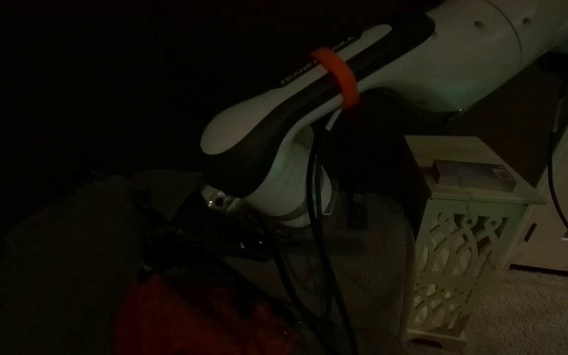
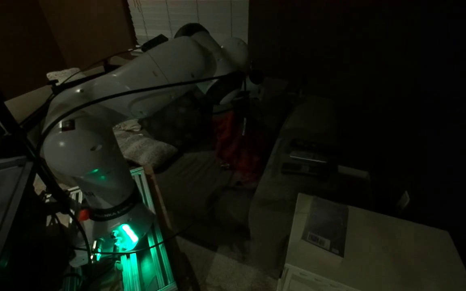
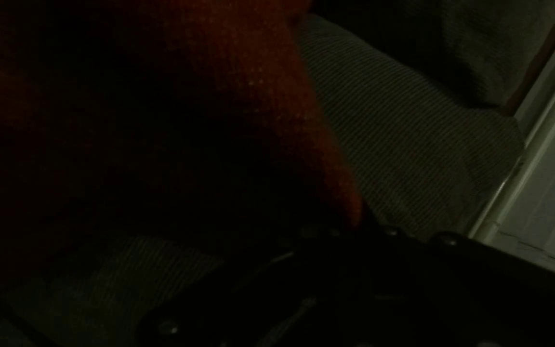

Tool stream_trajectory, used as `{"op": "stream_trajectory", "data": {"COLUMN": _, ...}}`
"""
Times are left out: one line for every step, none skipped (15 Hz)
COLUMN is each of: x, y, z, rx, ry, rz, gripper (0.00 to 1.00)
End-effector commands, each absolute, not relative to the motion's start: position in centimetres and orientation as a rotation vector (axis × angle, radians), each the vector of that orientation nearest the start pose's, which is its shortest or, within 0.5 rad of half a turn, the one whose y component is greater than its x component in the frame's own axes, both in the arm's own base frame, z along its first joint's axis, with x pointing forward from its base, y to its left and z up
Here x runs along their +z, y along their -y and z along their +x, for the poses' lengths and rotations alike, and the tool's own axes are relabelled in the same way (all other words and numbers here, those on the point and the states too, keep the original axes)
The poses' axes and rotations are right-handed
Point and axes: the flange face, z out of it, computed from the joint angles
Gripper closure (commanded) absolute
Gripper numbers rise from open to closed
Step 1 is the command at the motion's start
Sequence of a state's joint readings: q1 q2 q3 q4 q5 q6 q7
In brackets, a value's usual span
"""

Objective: Move the orange cloth backwards.

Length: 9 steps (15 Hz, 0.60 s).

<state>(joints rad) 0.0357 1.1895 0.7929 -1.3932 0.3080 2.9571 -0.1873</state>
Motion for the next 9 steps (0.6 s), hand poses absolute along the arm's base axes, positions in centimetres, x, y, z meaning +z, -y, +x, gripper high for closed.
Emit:
{"op": "stream_trajectory", "data": {"x": 18.2, "y": -44.5, "z": 65.8, "rx": -0.452, "ry": 0.282, "rz": -2.155, "gripper": 0.98}}
{"op": "stream_trajectory", "data": {"x": 18.6, "y": -46.3, "z": 65.4, "rx": -0.412, "ry": 0.369, "rz": -2.173, "gripper": 0.98}}
{"op": "stream_trajectory", "data": {"x": 18.4, "y": -47.4, "z": 65.1, "rx": -0.371, "ry": 0.431, "rz": -2.176, "gripper": 0.98}}
{"op": "stream_trajectory", "data": {"x": 18.1, "y": -48.4, "z": 64.8, "rx": -0.329, "ry": 0.482, "rz": -2.181, "gripper": 0.98}}
{"op": "stream_trajectory", "data": {"x": 17.5, "y": -49.4, "z": 64.4, "rx": -0.282, "ry": 0.519, "rz": -2.192, "gripper": 0.98}}
{"op": "stream_trajectory", "data": {"x": 17.2, "y": -50.2, "z": 64.1, "rx": -0.242, "ry": 0.554, "rz": -2.197, "gripper": 0.98}}
{"op": "stream_trajectory", "data": {"x": 17.0, "y": -50.8, "z": 64.0, "rx": -0.218, "ry": 0.579, "rz": -2.212, "gripper": 0.67}}
{"op": "stream_trajectory", "data": {"x": 16.9, "y": -51.1, "z": 64.1, "rx": -0.212, "ry": 0.598, "rz": -2.214, "gripper": 0.66}}
{"op": "stream_trajectory", "data": {"x": 17.0, "y": -51.2, "z": 64.5, "rx": -0.224, "ry": 0.607, "rz": -2.219, "gripper": 0.61}}
